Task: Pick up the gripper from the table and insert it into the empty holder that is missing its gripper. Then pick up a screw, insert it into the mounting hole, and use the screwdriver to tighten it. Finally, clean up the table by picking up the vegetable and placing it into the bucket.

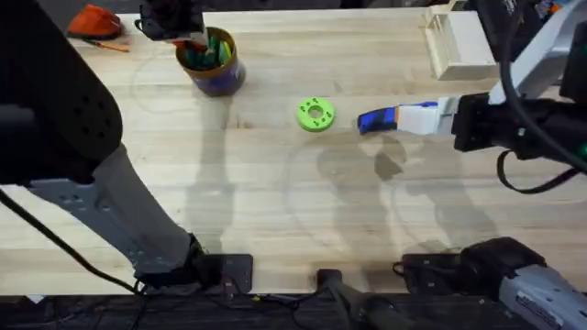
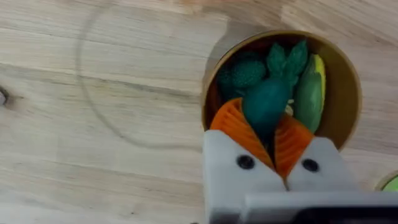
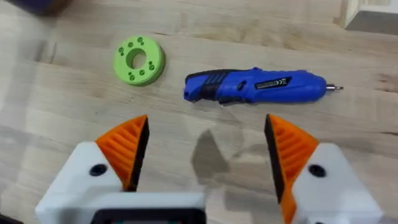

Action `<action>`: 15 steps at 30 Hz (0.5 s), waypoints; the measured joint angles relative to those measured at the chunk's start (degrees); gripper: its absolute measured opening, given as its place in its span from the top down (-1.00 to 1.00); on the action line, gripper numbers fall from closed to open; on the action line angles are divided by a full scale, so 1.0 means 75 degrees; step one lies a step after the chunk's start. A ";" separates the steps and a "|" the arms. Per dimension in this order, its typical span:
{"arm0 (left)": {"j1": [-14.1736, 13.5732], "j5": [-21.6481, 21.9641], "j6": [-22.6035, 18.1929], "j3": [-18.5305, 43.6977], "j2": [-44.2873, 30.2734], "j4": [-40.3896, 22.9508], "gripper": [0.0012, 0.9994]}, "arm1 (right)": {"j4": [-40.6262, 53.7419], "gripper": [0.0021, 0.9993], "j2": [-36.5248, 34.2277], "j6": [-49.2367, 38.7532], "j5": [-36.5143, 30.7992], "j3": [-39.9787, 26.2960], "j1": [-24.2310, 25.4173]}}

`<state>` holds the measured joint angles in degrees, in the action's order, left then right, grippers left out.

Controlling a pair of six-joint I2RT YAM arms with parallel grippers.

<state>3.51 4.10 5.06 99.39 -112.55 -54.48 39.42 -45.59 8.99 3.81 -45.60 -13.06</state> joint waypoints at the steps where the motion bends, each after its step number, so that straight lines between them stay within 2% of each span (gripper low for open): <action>1: 0.0000 0.0003 0.0000 -0.0001 0.0000 0.0003 0.93 | -0.0003 -0.99 -0.0001 0.0000 0.0000 0.0000 0.0000; 4: 0.0000 0.0004 -0.0005 -0.0001 0.0001 0.0004 0.91 | 0.0000 -0.99 -0.0001 0.0000 0.0000 0.0000 0.0000; 5: 0.0000 0.0005 -0.0020 -0.0003 0.0000 0.0003 0.74 | 0.0000 -0.99 -0.0002 0.0000 0.0000 0.0000 0.0000; 10: 0.0000 0.0005 0.0023 -0.0003 0.0000 0.0006 -0.85 | -0.0001 -0.99 -0.0003 0.0000 0.0000 0.0000 0.0000; 12: 0.0000 0.0005 0.0050 -0.0003 0.0000 0.0006 -0.96 | -0.0003 -0.99 -0.0002 0.0000 0.0000 0.0000 0.0000; 15: 0.0000 0.0008 0.0051 -0.0001 0.0003 -0.0032 -0.97 | -0.0003 -0.99 -0.0001 0.0000 0.0000 0.0000 0.0000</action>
<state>3.51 4.16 5.44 99.38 -112.53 -54.72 39.40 -45.59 8.99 3.81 -45.60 -13.06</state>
